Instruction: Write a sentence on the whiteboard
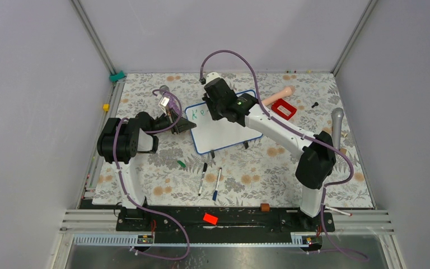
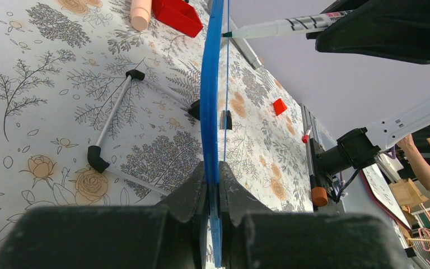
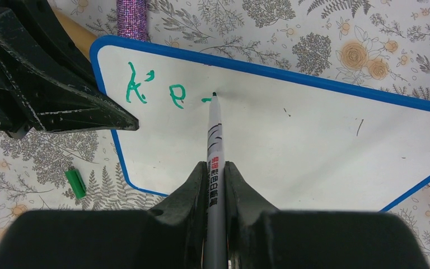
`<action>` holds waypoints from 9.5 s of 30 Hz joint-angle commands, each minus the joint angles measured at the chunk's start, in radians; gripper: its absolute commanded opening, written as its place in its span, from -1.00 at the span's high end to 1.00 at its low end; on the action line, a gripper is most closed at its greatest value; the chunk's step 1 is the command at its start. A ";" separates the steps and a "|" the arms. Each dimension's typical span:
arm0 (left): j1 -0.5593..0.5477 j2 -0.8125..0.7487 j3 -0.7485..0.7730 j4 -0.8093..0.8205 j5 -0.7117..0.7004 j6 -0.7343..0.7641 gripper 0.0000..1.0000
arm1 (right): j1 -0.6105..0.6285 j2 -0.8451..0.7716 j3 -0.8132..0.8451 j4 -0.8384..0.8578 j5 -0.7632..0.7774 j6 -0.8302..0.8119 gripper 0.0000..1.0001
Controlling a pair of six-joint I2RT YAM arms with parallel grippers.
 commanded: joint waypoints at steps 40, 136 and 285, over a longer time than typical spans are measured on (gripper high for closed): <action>-0.005 0.003 -0.026 0.013 0.048 0.111 1.00 | -0.020 -0.003 0.008 -0.072 0.022 -0.015 1.00; -0.005 0.007 -0.026 0.013 0.045 0.109 1.00 | -0.089 -0.135 -0.213 0.068 -0.173 0.059 1.00; 0.001 0.001 -0.052 0.013 0.001 0.123 1.00 | -0.089 -0.390 -0.324 0.119 -0.172 0.034 1.00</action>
